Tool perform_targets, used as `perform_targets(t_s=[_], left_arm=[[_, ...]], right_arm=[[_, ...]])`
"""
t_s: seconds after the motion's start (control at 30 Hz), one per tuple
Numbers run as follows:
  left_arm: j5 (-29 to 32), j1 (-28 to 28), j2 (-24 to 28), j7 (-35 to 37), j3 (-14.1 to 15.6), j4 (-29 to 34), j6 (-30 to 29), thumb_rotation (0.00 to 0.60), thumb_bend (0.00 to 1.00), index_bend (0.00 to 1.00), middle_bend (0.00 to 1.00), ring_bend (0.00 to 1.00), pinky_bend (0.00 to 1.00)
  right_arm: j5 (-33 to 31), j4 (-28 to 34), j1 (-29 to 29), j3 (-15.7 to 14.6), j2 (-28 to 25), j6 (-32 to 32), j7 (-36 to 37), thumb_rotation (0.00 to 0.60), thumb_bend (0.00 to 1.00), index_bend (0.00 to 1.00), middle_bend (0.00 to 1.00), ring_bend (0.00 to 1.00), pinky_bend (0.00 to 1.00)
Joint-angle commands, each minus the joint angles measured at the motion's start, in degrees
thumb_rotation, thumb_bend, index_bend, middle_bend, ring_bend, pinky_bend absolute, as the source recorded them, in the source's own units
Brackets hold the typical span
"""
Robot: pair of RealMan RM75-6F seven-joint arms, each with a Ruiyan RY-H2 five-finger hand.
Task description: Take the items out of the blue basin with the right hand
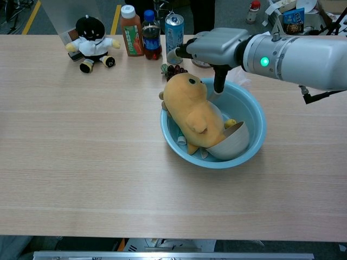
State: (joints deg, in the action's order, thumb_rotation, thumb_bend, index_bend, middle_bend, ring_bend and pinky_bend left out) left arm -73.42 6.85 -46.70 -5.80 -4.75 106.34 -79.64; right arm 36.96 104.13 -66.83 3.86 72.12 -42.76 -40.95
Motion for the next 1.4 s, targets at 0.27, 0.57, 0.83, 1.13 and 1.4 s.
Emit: perform_targets(t_s=[0.27, 0.57, 0.83, 1.13, 1.4], left_arm=[[0.47, -0.1, 0.32, -0.11, -0.18, 0.28, -0.13, 0.6, 0.37, 0.26, 0.26, 0.25, 0.26], [0.25, -0.72, 0.46, 0.27, 0.11, 0.39, -0.67, 0.6, 0.37, 0.26, 0.26, 0.25, 0.26], [0.23, -1.33, 0.6, 0.36, 0.41, 0.52, -1.16, 0.6, 0.37, 0.26, 0.26, 0.25, 0.26], [0.14, -1.36, 0.62, -0.2, 0.21, 1.08, -1.57, 0.6, 0.37, 0.26, 0.26, 0.25, 0.26], [-0.34, -0.73, 0.74, -0.46, 0.15, 1.41, -0.71, 0.6, 0.37, 0.26, 0.26, 0.25, 0.26]], right_arm=[[-4.06, -4.63, -4.91, -2.52, 4.44, 1.69, -0.56, 0.6, 0.07, 0.02, 0.17, 0.1, 0.36], [-4.57, -7.04, -6.5, -3.59, 7.35, 1.54, 0.91, 0.6, 0.23, 0.3, 0.34, 0.29, 0.57], [-2.83, -6.63, -5.59, -3.04, 6.12, 1.69, 5.03, 0.6, 0.36, 0.6, 0.53, 0.54, 0.81], [4.11, -0.84, -2.05, -0.22, -2.43, 0.98, 13.06, 0.6, 0.36, 0.66, 0.59, 0.63, 0.88], [7.25, 1.46, -0.22, 4.61, -8.11, -0.41, 19.59, 0.6, 0.36, 0.66, 0.59, 0.63, 0.88]])
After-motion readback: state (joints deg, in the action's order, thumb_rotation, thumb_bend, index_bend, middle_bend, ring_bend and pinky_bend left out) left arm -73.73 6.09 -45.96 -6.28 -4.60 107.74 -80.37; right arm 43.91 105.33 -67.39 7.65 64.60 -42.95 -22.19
